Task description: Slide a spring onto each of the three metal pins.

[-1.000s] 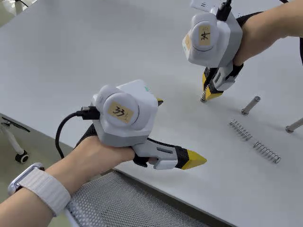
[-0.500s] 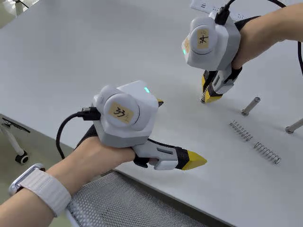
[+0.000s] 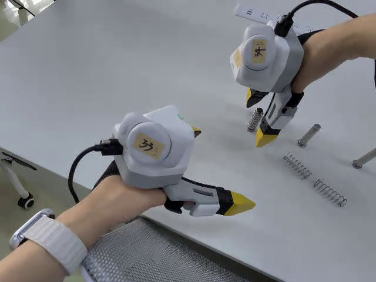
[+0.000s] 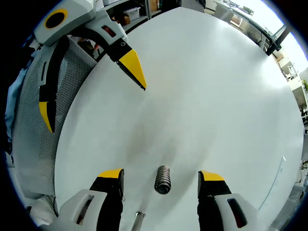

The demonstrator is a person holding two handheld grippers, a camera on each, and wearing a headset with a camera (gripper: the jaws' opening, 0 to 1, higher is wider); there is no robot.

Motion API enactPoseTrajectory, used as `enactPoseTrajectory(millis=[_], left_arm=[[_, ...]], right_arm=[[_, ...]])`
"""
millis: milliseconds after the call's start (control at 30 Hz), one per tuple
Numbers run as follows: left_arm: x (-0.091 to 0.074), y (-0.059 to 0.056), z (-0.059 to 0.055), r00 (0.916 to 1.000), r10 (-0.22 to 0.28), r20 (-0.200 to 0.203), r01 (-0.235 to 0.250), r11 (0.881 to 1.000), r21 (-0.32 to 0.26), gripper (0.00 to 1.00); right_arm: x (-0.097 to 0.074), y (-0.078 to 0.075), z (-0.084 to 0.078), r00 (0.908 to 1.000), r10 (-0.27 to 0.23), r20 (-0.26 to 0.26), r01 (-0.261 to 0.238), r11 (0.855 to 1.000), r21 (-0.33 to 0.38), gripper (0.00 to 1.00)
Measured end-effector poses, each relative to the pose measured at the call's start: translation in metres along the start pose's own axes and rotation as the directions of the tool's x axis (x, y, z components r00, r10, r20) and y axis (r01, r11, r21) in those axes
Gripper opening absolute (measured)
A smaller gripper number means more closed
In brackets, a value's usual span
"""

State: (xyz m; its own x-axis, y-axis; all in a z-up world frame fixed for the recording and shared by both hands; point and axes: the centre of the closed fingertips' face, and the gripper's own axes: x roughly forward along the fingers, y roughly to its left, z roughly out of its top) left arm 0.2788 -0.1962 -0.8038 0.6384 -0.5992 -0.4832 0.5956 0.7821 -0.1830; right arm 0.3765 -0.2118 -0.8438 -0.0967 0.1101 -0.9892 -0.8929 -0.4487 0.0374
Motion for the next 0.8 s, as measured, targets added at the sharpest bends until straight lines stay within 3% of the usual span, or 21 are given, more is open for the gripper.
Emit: enactPoseTrajectory(millis=[133,267,433,633,800], left_arm=[[-0.001,0.001,0.001,1.0000,0.005,0.006,-0.005,1.000,-0.007,0.94],[-0.001,0.002,0.002,0.9999,0.005,0.010,-0.005,1.000,-0.014,0.94],[-0.001,0.002,0.003,1.0000,0.004,0.009,-0.004,1.000,-0.009,0.94],[-0.002,0.003,0.004,0.9999,0.009,0.011,-0.009,1.000,-0.006,0.94],[-0.003,0.005,0.007,0.9997,0.013,0.023,-0.012,1.000,-0.024,0.94]], right_arm=[[-0.002,0.002,-0.001,0.9991,-0.012,0.040,0.010,0.999,0.042,0.73],[-0.005,0.001,-0.001,0.9944,-0.038,0.099,0.030,0.996,0.083,0.90],[-0.007,0.004,-0.002,0.9895,-0.051,0.135,0.034,0.991,0.129,0.99],[-0.014,0.013,-0.004,0.9826,-0.077,0.169,0.050,0.986,0.157,0.99],[-0.020,0.015,0.004,0.9599,-0.127,0.250,0.078,0.977,0.196,0.99]])
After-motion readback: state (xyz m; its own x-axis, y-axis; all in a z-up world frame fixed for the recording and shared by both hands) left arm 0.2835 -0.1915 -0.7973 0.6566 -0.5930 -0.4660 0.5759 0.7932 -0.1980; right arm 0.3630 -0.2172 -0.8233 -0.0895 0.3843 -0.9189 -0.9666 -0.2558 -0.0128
